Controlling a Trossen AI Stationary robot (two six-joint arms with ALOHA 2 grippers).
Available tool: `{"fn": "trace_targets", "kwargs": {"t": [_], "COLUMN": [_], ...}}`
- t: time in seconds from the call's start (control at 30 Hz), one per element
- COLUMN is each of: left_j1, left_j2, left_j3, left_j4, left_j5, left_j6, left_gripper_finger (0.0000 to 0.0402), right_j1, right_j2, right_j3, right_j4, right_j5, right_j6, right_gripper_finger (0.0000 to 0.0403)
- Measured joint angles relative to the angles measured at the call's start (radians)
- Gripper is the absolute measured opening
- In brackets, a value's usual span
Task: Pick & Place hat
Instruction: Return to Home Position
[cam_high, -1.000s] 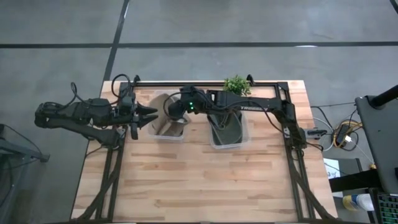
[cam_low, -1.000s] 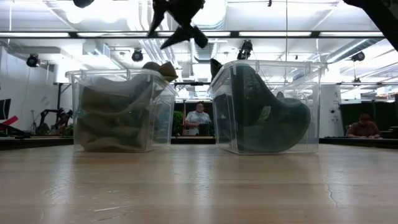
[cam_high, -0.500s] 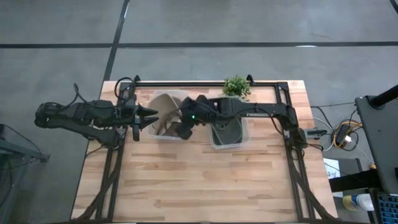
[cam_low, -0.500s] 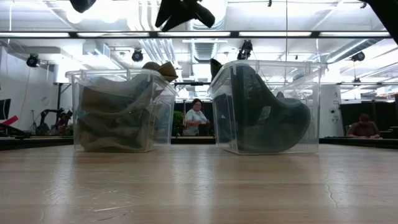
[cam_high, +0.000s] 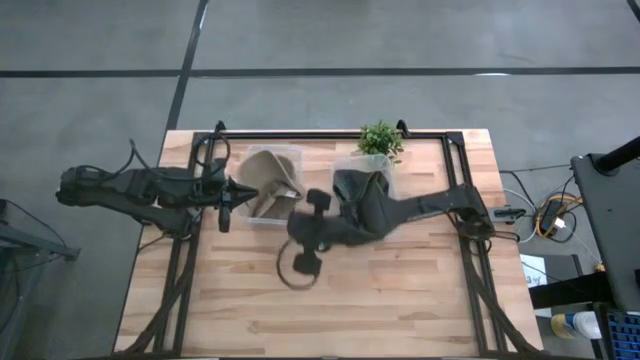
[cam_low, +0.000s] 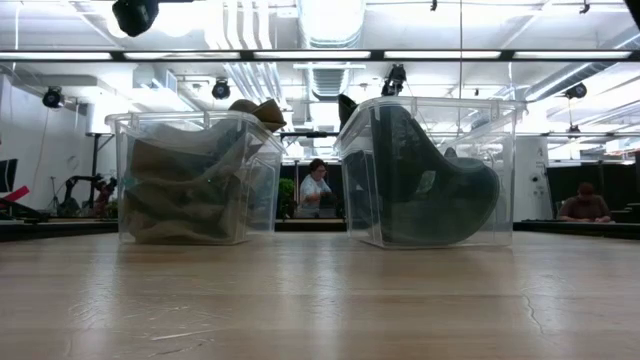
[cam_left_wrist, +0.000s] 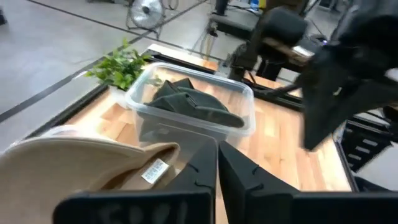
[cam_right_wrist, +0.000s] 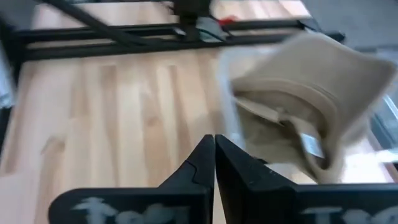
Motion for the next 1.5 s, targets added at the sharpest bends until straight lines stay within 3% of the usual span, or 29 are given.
{"fn": "trace_targets", "kwargs": {"t": [0.3,0.5,0.63,0.97,1.07,1.17,1.3,1.5], "left_j1": [-0.036,-0.098,-0.129,-0.132,-0.132,-0.131,-0.132,-0.132], "left_j2": [-0.047,-0.124,-0.169,-0.214,-0.214,-0.213,-0.214,-0.224], "left_j3": [-0.05,-0.096,-0.136,-0.166,-0.167,-0.17,-0.194,-0.269], "left_j4": [0.148,0.205,0.211,0.208,0.189,0.149,0.117,0.156], "left_j5": [0.037,0.069,0.072,0.072,0.029,-0.002,0.013,0.024], "left_j6": [0.138,0.212,0.23,0.22,0.215,0.18,0.132,0.177], "left_gripper_finger": [0.0001,0.0001,0.0,0.0,0.0,0.0,0.0,0.0], "right_j1": [0.177,0.27,0.318,0.352,0.342,0.34,0.339,0.341], "right_j2": [-0.005,-0.095,-0.23,-0.686,-0.812,-0.933,-1.057,-1.174], "right_j3": [-0.021,-0.133,-0.35,-1.065,-1.227,-1.364,-1.525,-1.684], "right_j4": [0.131,0.205,0.373,0.901,0.942,0.945,1.006,1.055], "right_j5": [0.0,0.022,0.044,0.046,0.104,0.191,0.203,0.201], "right_j6": [-0.207,-0.223,-0.238,-0.24,-0.311,-0.173,-0.03,-0.007], "right_gripper_finger": [0.0008,0.0008,0.0008,0.0008,0.0008,0.0008,0.0008,0.0008]}}
